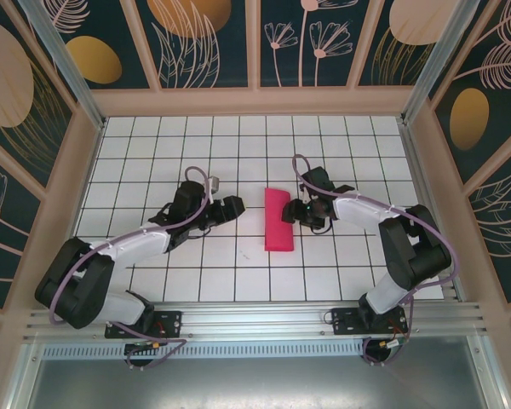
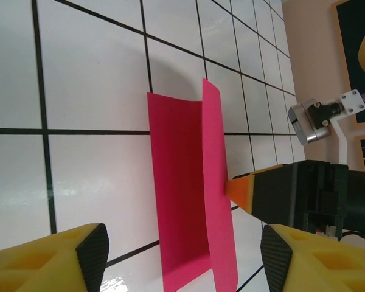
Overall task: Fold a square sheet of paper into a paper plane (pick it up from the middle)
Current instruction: Fold the square sheet of paper in half at the center of the table.
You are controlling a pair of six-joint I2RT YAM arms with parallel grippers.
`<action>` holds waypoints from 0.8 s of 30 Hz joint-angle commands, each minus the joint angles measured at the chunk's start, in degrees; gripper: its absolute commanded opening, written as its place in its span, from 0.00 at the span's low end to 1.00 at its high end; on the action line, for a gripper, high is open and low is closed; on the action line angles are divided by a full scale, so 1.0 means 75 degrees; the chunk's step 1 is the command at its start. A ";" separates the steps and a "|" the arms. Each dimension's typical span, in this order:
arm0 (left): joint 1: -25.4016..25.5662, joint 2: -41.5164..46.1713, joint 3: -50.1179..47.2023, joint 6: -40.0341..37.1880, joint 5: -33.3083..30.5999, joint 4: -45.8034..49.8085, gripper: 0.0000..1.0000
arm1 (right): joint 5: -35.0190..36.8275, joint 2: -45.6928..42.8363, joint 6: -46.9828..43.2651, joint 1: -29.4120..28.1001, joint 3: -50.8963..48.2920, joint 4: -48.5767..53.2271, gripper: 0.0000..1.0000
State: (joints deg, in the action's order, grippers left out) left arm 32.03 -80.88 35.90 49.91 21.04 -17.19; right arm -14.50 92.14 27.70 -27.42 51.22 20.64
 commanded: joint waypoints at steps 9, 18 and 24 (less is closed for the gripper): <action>0.0709 -0.1127 0.0740 0.0461 0.0058 -0.0717 0.56 | 0.1129 0.0450 0.0157 -0.0179 0.0500 0.0613 0.63; 0.0908 -0.1720 0.0977 0.0825 -0.0205 -0.0850 0.47 | 0.1449 0.0859 -0.0053 -0.0679 0.0879 0.0840 0.63; 0.0903 -0.1769 0.0962 0.0834 -0.0252 -0.0802 0.46 | 0.1384 0.0735 -0.0412 -0.0670 0.0841 0.0932 0.63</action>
State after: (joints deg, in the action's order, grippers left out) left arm 38.65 -93.34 41.91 55.44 20.03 -21.89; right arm -5.41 97.62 26.79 -32.40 56.31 24.97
